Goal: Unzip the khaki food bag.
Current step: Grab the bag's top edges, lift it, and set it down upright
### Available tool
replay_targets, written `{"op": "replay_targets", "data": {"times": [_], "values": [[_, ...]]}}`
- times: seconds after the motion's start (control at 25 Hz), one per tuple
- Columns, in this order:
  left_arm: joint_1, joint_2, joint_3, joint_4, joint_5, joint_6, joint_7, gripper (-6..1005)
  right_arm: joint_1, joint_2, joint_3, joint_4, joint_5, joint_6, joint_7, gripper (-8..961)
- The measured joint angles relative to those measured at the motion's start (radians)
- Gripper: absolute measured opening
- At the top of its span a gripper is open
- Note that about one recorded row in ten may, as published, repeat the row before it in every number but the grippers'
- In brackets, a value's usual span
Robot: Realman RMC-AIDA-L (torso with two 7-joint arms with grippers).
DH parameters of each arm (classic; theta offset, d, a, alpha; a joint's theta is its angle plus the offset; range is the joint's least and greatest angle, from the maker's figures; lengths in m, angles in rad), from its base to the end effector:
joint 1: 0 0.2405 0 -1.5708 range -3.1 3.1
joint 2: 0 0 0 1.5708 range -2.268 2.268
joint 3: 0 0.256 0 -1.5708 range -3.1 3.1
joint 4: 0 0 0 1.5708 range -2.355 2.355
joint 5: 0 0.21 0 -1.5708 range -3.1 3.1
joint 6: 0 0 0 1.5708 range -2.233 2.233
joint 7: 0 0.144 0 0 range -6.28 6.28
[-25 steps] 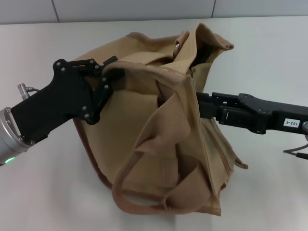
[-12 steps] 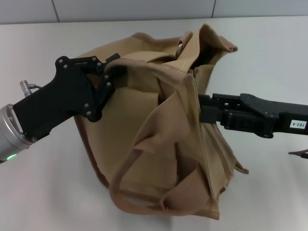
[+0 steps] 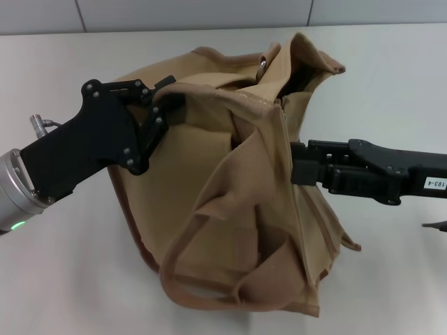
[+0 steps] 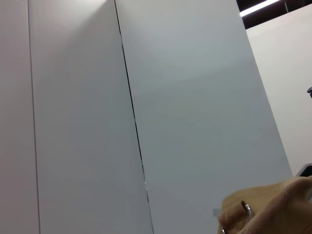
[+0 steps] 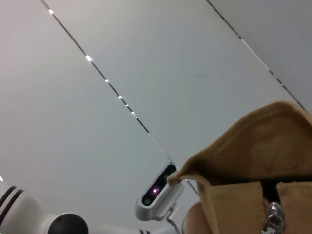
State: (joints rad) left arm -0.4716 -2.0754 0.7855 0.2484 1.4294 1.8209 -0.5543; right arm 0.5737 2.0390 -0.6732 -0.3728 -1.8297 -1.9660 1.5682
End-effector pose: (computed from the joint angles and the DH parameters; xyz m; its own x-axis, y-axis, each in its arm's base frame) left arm -0.2402 0.2813 -0.0098 0.5447 -0.2847 0.7888 0.1988 -0.8700 -0.4512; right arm 0.2231 0.2820 0.0001 0.4720 -0.6003 -0.6457 -0.4138 -0.7975 0.4390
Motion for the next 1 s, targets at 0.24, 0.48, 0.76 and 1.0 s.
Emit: {"op": "replay_targets", "data": {"times": [0.24, 0.48, 0.76, 1.0], "values": [[0.003, 0.0, 0.0, 0.0, 0.0, 0.004, 0.0, 61, -0.015, -0.007, 0.022, 0.008, 0.008, 0.045, 0.025, 548], [0.005, 0.0, 0.005, 0.0, 0.0, 0.007, 0.001, 61, -0.015, 0.002, 0.035, 0.008, 0.009, 0.104, 0.042, 547], [0.007, 0.0, 0.007, 0.0, 0.0, 0.008, 0.001, 61, -0.003, 0.01, 0.036, 0.008, 0.011, 0.106, 0.04, 546], [0.01, 0.0, 0.007, 0.0, 0.0, 0.009, 0.001, 61, 0.007, 0.015, 0.025, 0.008, 0.01, 0.099, 0.035, 545]]}}
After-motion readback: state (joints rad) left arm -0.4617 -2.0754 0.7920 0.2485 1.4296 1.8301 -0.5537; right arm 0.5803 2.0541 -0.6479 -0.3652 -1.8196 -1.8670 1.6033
